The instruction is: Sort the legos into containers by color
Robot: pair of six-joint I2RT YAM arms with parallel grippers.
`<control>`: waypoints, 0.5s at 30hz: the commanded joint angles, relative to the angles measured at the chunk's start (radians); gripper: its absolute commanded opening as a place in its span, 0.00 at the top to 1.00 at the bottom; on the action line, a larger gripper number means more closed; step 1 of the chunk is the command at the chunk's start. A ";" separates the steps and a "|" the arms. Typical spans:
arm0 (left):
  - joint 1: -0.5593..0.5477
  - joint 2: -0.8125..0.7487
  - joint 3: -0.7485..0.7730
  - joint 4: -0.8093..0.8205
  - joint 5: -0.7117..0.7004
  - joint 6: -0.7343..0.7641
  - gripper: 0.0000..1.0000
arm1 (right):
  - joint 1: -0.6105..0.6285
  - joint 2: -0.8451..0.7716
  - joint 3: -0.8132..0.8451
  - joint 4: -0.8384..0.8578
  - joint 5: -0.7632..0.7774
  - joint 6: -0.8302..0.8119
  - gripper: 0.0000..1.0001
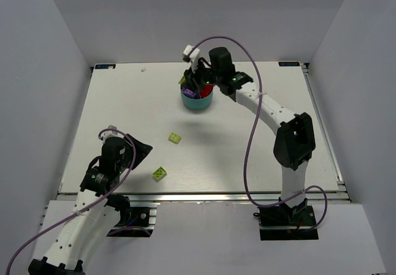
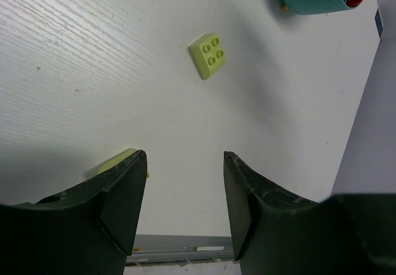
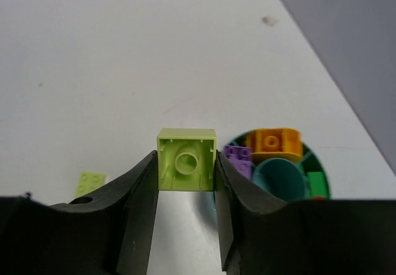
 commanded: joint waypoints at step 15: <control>0.004 0.017 -0.021 0.056 0.025 -0.005 0.38 | -0.129 0.194 0.201 0.080 0.126 0.066 0.99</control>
